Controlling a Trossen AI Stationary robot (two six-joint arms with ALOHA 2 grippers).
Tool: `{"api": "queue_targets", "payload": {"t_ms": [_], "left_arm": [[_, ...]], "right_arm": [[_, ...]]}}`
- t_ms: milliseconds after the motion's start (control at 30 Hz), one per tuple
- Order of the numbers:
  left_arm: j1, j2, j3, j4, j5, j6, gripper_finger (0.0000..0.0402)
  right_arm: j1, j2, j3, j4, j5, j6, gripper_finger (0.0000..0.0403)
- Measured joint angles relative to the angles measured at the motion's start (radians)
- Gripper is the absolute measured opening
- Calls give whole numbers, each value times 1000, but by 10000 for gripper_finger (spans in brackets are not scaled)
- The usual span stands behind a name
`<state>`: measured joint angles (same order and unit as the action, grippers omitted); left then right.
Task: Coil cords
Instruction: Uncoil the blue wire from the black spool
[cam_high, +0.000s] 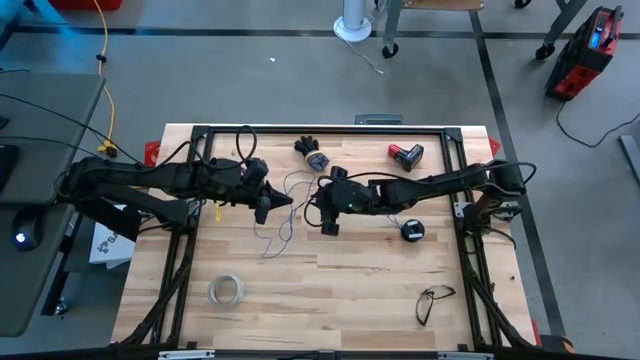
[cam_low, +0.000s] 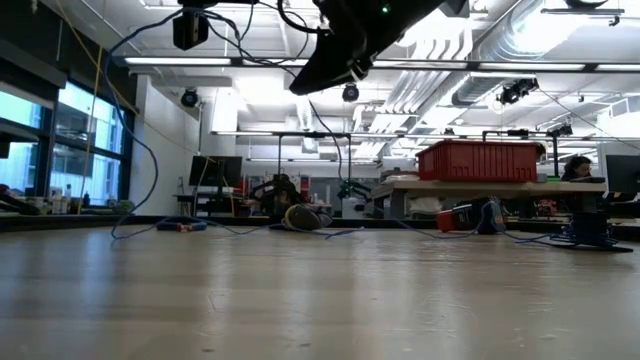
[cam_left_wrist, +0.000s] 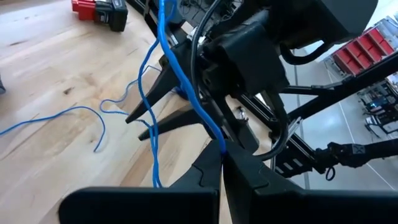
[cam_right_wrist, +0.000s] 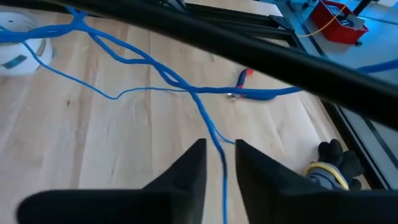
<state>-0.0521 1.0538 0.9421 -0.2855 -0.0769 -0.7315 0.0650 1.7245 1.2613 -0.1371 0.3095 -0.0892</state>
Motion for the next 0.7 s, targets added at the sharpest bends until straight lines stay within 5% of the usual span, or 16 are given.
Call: {"api": "queue_targets", "payload": {"t_ms": [200,700], "left_arm": [[0,0,0,-4,-13,0,0],[112,-120,0,157,-23,-17,0]], "right_arm": [[8,0,0,-4,15,28,6],[54,7,0,-186,-22,255,1]]}}
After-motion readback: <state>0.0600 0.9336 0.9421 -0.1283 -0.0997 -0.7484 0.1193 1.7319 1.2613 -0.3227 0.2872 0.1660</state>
